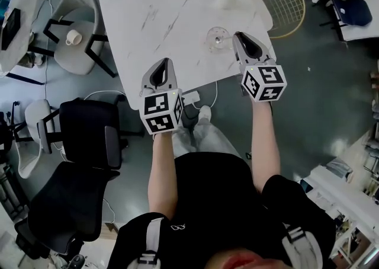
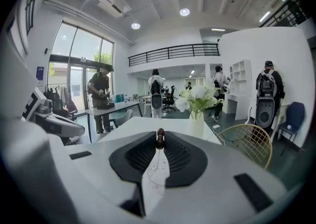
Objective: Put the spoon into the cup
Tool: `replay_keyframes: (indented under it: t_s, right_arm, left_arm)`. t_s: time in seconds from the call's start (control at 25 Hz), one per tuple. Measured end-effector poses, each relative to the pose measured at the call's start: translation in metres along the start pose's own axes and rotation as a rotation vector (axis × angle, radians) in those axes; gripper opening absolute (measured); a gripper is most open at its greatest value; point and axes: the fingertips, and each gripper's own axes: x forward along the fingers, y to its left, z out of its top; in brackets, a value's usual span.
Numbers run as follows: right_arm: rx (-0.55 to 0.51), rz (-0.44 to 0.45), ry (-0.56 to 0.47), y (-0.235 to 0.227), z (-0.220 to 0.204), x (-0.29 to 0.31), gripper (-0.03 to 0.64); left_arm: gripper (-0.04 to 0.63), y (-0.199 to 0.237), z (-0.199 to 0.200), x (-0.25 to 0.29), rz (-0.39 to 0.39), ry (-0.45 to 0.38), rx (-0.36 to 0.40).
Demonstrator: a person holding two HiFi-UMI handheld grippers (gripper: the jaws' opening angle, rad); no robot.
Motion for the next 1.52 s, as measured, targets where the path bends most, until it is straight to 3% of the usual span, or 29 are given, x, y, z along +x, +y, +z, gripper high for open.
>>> replay_keyframes:
  t_s: [0.44, 0.92, 1.08, 1.28, 1.52]
  right_arm:
    - [0.097, 0.08, 0.135, -0.02, -0.076, 0.054, 0.054]
    - [0.127, 0.075, 0.19, -0.027, -0.102, 0.066, 0.055]
    - [0.113, 0.038, 0.21, -0.036, -0.107, 0.066, 0.124]
    - [0.11, -0.056, 0.198, -0.05, -0.101, 0.054, 0.175]
    - [0.114, -0.094, 0.016, -0.025, -0.029, 0.027, 0.173]
  left_arm:
    - [0.017, -0.005, -0.022, 0.018, 0.034, 0.063, -0.003]
    - [0.017, 0.001, -0.021, 0.014, 0.054, 0.057, -0.015]
    - [0.017, 0.004, -0.021, 0.007, 0.055, 0.047, -0.015]
    - [0.017, 0.011, -0.018, -0.005, 0.054, 0.03, -0.018]
    - [0.017, 0.018, 0.002, -0.02, 0.037, -0.039, -0.021]
